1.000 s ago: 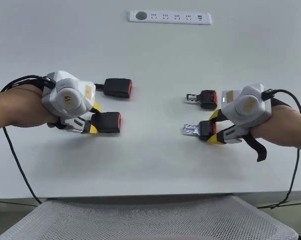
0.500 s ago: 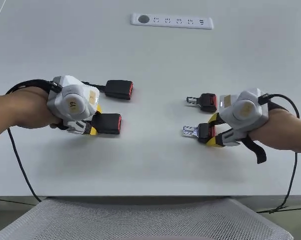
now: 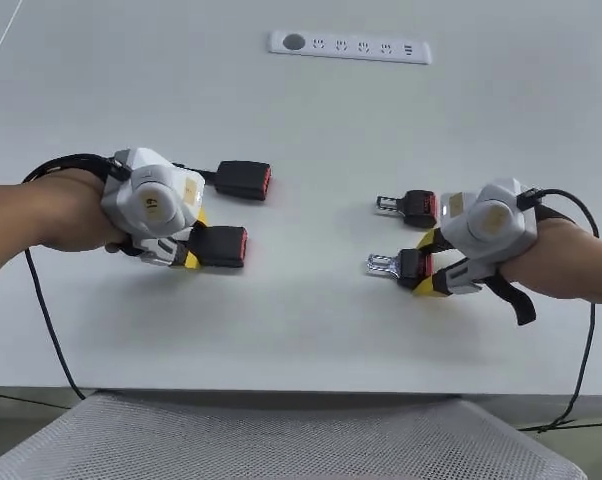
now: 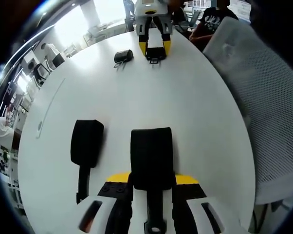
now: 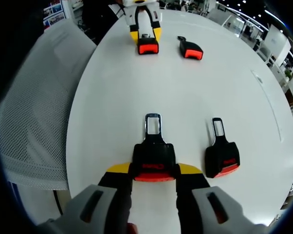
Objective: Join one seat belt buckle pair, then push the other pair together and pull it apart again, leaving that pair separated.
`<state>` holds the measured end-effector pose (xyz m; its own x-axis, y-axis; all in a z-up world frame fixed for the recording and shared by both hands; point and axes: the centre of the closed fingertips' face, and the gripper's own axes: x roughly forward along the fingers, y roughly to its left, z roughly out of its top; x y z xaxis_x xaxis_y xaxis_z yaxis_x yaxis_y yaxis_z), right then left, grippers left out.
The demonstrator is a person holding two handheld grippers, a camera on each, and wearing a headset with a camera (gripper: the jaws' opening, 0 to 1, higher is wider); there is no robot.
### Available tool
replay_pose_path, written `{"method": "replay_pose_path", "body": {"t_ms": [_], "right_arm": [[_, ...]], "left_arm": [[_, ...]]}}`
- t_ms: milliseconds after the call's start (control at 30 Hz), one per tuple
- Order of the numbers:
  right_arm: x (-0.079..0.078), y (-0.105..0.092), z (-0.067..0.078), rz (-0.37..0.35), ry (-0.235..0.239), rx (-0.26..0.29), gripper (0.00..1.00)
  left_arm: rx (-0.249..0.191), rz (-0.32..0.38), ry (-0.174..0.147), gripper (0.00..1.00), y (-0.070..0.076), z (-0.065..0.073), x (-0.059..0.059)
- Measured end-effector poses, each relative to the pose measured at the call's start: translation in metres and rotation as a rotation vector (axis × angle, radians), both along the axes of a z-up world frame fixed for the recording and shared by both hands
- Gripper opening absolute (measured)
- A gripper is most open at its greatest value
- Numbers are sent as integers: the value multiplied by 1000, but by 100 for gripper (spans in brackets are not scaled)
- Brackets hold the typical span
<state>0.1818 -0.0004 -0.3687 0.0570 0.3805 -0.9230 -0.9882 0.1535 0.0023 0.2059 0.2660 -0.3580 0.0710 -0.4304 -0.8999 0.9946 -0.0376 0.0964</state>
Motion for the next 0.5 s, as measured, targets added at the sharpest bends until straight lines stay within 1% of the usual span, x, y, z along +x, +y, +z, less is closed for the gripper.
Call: {"method": "replay_pose_path", "body": {"t_ms": [300, 500], "right_arm": [[-1, 2, 1, 11, -2, -21, 35], [-1, 11, 2, 14, -12, -8, 35]], "left_arm": [[-2, 0, -4, 31, 0, 0, -1], [2, -1, -2, 31, 0, 0, -1]]}}
